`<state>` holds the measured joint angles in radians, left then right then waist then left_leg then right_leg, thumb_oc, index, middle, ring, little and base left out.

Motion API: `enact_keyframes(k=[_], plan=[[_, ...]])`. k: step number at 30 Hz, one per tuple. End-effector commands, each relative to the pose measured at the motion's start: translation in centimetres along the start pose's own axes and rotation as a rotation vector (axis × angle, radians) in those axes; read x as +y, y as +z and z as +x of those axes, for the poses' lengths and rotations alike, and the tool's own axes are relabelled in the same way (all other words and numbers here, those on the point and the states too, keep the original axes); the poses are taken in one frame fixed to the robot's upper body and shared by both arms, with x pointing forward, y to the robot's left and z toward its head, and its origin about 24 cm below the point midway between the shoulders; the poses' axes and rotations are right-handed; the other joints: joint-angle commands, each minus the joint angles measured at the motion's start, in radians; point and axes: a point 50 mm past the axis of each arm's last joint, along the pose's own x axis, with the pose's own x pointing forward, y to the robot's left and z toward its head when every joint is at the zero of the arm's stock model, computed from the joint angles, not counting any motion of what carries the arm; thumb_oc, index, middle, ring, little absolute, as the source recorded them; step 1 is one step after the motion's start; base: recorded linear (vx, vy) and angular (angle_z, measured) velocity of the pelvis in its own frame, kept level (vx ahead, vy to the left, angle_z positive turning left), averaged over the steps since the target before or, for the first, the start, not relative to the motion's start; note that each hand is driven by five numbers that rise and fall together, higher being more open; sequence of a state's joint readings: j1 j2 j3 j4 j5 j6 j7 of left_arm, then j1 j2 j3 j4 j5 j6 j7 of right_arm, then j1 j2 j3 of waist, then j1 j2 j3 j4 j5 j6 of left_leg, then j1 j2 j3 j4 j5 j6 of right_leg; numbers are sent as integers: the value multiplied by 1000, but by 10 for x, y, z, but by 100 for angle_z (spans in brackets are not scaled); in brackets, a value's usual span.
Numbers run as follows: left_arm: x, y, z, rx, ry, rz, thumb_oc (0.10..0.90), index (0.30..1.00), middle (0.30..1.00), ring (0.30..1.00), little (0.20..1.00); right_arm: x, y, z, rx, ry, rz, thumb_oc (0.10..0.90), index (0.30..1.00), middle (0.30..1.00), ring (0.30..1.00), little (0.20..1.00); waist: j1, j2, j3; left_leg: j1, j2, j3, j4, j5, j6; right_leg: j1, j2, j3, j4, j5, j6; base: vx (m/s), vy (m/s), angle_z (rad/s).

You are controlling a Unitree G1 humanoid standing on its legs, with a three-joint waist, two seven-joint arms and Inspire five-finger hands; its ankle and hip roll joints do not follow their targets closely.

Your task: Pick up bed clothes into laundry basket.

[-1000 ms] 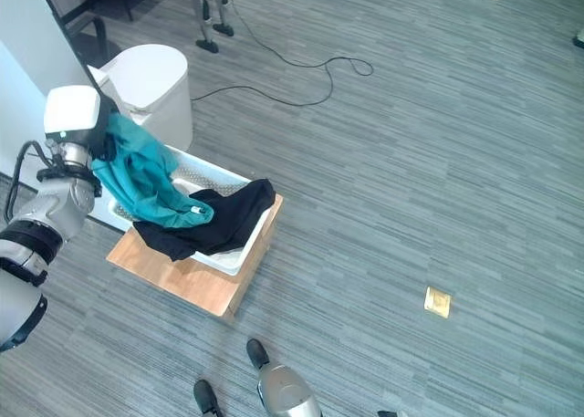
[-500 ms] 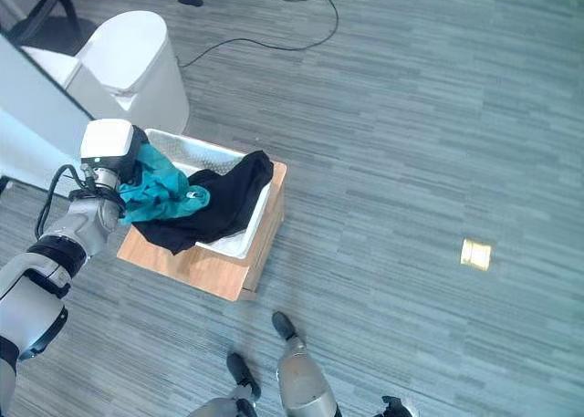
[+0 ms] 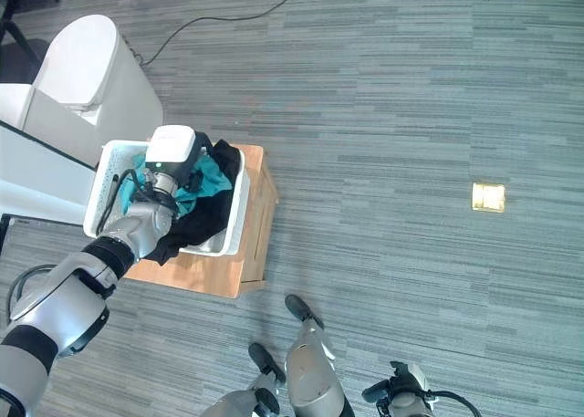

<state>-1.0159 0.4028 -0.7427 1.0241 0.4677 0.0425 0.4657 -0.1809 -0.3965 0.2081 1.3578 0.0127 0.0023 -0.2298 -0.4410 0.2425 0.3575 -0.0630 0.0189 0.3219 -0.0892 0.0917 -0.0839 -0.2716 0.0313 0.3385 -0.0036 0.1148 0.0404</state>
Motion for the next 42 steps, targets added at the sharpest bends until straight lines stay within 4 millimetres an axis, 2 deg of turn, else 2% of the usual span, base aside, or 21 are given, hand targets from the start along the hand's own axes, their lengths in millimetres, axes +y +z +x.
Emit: enact_keyframes(k=[1,10,12,13,14,15,21,22,23,26,28,31,32,33,34,37,38,39,40,41,42], plan=[[42,-35,15,152,154,-21,800,900,900,900,900,-20,-63,-7,168,-73,-97,800,900,900,900,900,-20,-47,-93,4,118,-10,2,-28,-65,90,-38,-46,-75,-98,75,1,-31,3],[36,-46,6,188,153,-115,800,900,900,900,900,-24,-62,-6,167,-80,-109,800,900,900,900,900,42,-91,-105,39,144,-39,2,-24,-80,138,-27,-95,-72,-113,64,-8,-73,22],[56,-31,10,125,246,-322,800,900,900,900,900,-22,-63,-6,182,-65,-89,800,900,900,900,900,83,-108,-109,59,148,-58,2,-16,-85,173,-27,-123,-71,-122,56,-50,-97,40],[78,-24,8,34,329,-423,800,900,900,900,900,-20,-66,-8,199,-56,-63,800,900,900,900,900,120,-121,-113,67,149,-80,2,-9,-87,195,-27,-144,-73,-129,49,-52,-77,45],[77,-25,7,37,327,-422,800,900,900,900,900,-20,-67,-8,199,-55,-65,800,900,900,900,900,116,-122,-112,69,149,-82,2,-9,-87,198,-28,-146,-74,-130,49,-72,-123,48],[91,-26,-3,-24,385,-500,800,900,900,900,900,-19,-68,-8,209,-43,-41,800,900,900,900,900,154,-137,-118,77,150,-103,2,-2,-88,222,-25,-162,-75,-137,41,-33,-92,61],[93,-31,-8,-29,396,-522,800,900,900,900,900,-20,-69,-8,214,-41,-34,800,900,900,900,900,161,-142,-120,83,152,-112,2,-1,-89,235,-23,-169,-75,-142,38,-12,-46,29],[121,-70,-56,-99,482,-625,800,900,900,900,900,-23,-75,-9,225,-37,-5,800,900,900,900,900,239,-178,-140,100,157,-157,2,25,-87,283,2,-186,-75,-157,15,-3,-149,7],[120,-73,-59,-89,482,-625,800,900,900,900,900,-24,-75,-9,224,-38,-13,800,900,900,900,900,228,-175,-146,101,155,-160,2,15,-87,287,1,-188,-78,-165,15,-24,-168,-1],[116,-83,-80,-68,539,-742,800,900,900,900,900,-39,-63,-5,193,-110,39,800,900,900,900,900,261,-197,-143,97,145,-180,15,31,-81,303,-4,-210,-80,-172,8,-47,-26,11],[109,-98,-105,-34,548,-809,800,900,900,900,900,-73,-43,1,127,-228,133,800,900,900,900,900,269,-223,-137,85,144,-160,63,12,-76,305,-27,-237,-77,-167,5,-140,-14,54],[88,-119,-137,70,491,-862,800,900,900,900,900,-175,-1,-9,-55,-513,230,800,900,900,900,900,262,-270,-147,102,160,-151,184,-55,-80,294,-65,-281,-74,-142,18,-190,-8,29],[74,-128,-152,151,491,-868,800,900,900,900,900,-154,8,-8,-117,-549,184,800,900,900,900,900,258,-276,-150,119,171,-148,217,-64,-79,283,-77,-302,-73,-131,23,-274,89,56],[45,-155,-201,394,495,-855,800,900,900,900,900,-106,-9,-22,-270,-478,73,800,900,900,900,900,201,-280,-156,166,189,-127,258,-79,-78,258,-90,-320,-75,-105,35,-254,193,64],[35,-167,-227,500,478,-830,800,900,900,900,900,-109,-3,-36,-368,-533,82,800,900,900,900,900,180,-270,-170,192,204,-134,285,-97,-80,253,-89,-336,-75,-105,44,-245,219,64],[18,-181,-264,681,460,-827,800,900,900,900,900,-107,30,-67,-617,-584,59,800,900,900,900,900,139,-252,-209,249,239,-129,257,-89,-95,219,-95,-397,-80,-88,61,-183,152,46],[18,-180,-265,684,456,-827,800,900,900,900,900,-107,28,-69,-614,-583,53,800,900,900,900,900,136,-248,-212,254,242,-130,249,-88,-96,222,-92,-401,-80,-90,60,-242,156,60],[10,-179,-279,738,429,-827,800,900,900,900,900,-117,53,-92,-776,-638,59,800,900,900,900,900,128,-236,-218,304,237,-112,173,-137,-98,198,-83,-431,-76,-77,72,-155,115,62],[9,-179,-280,740,426,-827,800,900,900,900,900,-117,52,-94,-773,-637,55,800,900,900,900,900,127,-234,-222,306,236,-112,164,-133,-97,198,-84,-432,-77,-77,73,-362,235,76],[5,-170,-278,721,414,-879,800,900,900,900,900,-121,74,-115,-921,-643,133,800,900,900,900,900,122,-244,-229,325,214,-84,70,-202,-93,164,-92,-458,-72,-51,85,-274,188,77],[4,-166,-275,706,415,-903,800,900,900,900,900,-121,83,-124,-983,-626,179,800,900,900,900,900,122,-244,-233,333,201,-79,21,-205,-85,146,-91,-460,-71,-37,95,-399,274,70]])
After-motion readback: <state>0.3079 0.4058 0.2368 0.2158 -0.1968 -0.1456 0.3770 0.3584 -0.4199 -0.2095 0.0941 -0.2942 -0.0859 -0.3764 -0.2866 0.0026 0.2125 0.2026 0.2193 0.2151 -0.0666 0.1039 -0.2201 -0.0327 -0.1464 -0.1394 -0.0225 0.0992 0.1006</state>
